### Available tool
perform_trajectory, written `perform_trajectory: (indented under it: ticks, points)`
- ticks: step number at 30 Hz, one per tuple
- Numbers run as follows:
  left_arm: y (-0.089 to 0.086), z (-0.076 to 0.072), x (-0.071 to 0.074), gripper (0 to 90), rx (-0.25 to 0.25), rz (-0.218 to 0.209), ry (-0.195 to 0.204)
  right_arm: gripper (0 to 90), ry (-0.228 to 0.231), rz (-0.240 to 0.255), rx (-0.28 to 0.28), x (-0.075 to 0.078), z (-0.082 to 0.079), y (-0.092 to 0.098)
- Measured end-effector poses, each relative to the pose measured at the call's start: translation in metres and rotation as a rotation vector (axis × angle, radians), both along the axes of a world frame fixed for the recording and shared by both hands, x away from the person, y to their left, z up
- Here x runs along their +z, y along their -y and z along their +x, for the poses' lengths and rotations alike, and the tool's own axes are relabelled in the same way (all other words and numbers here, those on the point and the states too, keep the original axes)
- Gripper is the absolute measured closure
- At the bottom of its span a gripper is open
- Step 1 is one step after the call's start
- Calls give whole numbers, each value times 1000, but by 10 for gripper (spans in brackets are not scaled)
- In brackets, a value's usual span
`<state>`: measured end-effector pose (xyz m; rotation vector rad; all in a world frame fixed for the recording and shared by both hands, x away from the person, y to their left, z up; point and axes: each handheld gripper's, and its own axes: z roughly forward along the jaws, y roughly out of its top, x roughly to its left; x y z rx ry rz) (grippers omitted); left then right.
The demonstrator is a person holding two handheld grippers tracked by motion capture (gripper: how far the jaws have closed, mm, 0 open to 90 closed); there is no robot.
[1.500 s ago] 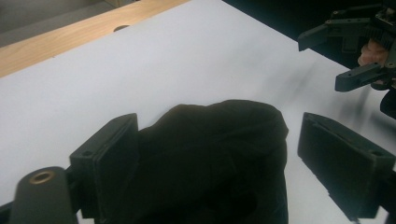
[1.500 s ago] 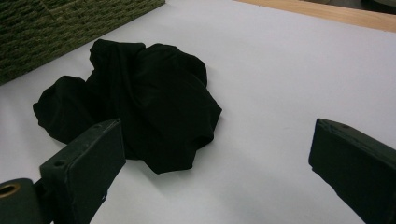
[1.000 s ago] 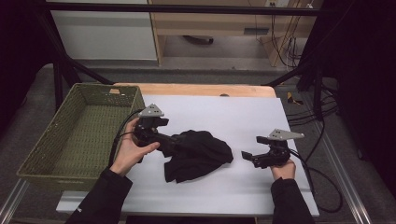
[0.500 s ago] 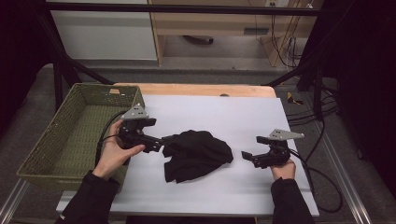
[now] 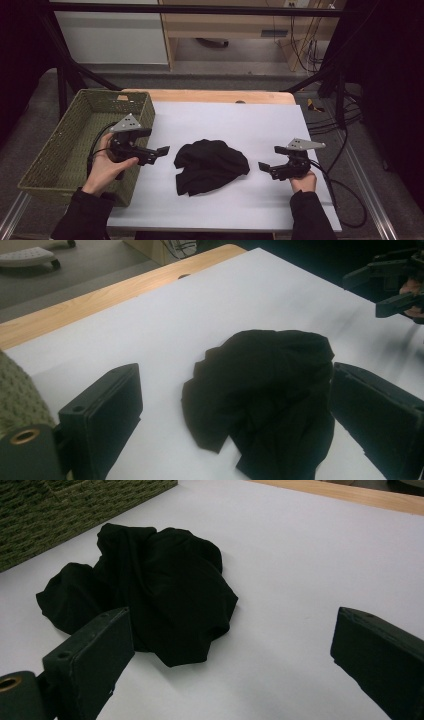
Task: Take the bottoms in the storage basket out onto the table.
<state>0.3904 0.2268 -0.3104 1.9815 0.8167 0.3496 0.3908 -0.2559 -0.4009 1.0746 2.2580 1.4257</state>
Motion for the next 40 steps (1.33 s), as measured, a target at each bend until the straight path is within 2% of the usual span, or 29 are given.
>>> perform_trajectory:
  ticks: [5, 10, 15, 20, 24, 30, 40]
  points:
    - [-11, 1, -6, 72, 15, -9, 4, 42, -2, 0, -1, 0, 0, 0]
    - [-21, 2, -13, 69, 34, 2, -4, 42, -2, 0, -1, 0, 0, 0]
    - [-29, 4, -19, 69, 45, 1, 8, 42, -2, 1, 0, 0, 0, 0]
    - [-33, 5, -27, 69, 55, 25, 4, 42, -2, 1, 0, 0, 0, 0]
    - [-38, 7, -31, 68, 62, 19, 8, 42, -4, -2, 1, 0, 0, 0]
    - [-42, 8, -39, 68, 69, 34, -11, 42, -3, 2, 2, 0, 0, 0]
    - [-46, 8, -43, 69, 73, 33, -8, 42, -2, 3, 1, 0, 0, 0]
